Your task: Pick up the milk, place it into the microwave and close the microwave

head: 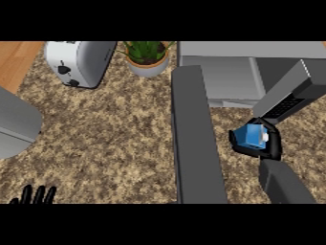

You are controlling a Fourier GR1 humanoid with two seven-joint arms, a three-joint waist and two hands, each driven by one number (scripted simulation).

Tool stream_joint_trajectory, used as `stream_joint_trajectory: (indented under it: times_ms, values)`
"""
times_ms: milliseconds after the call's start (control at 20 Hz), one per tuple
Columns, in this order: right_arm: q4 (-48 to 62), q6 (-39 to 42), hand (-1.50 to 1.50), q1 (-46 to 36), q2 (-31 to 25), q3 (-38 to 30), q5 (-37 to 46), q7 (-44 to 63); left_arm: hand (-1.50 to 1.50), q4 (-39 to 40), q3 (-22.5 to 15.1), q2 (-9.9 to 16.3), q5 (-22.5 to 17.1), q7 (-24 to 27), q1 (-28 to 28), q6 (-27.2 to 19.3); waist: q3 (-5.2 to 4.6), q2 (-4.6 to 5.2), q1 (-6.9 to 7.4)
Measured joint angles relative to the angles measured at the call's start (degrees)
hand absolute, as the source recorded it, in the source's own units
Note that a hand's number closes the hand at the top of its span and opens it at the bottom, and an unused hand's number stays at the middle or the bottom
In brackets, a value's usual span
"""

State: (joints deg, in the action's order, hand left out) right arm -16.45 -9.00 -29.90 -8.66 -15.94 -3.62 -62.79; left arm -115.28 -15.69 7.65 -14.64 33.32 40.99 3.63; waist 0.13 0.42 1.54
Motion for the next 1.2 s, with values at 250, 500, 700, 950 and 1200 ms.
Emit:
stream_joint_trajectory:
  times_ms: [250,500,700,950,1200]
  values:
    - [-4.5,0.8,1.50,2.4,1.5,1.7,0.7,0.6,-1.50,0.4,0.5,0.2,-0.2,1.4,1.0,0.3,-0.10,-0.39,-0.87]
    - [-14.2,1.7,1.50,7.5,2.0,4.3,0.7,3.4,-1.50,-0.1,0.1,0.5,-0.1,1.3,1.6,0.5,-0.15,-0.64,-1.60]
    - [-25.9,2.0,1.50,14.3,1.5,7.3,1.1,8.0,-1.50,-0.6,-1.5,0.6,1.0,1.5,2.9,0.5,-0.22,-0.86,-2.16]
    - [-42.3,5.0,1.50,24.8,1.2,11.7,0.8,14.3,-1.50,-1.9,-2.1,0.2,1.0,1.7,4.1,-0.2,-0.24,-0.91,-2.41]
    - [-54.9,10.0,1.50,30.5,2.9,14.6,-3.5,20.6,-1.50,-2.8,-2.0,0.2,0.4,2.1,5.3,-0.5,-0.20,-0.79,-2.05]
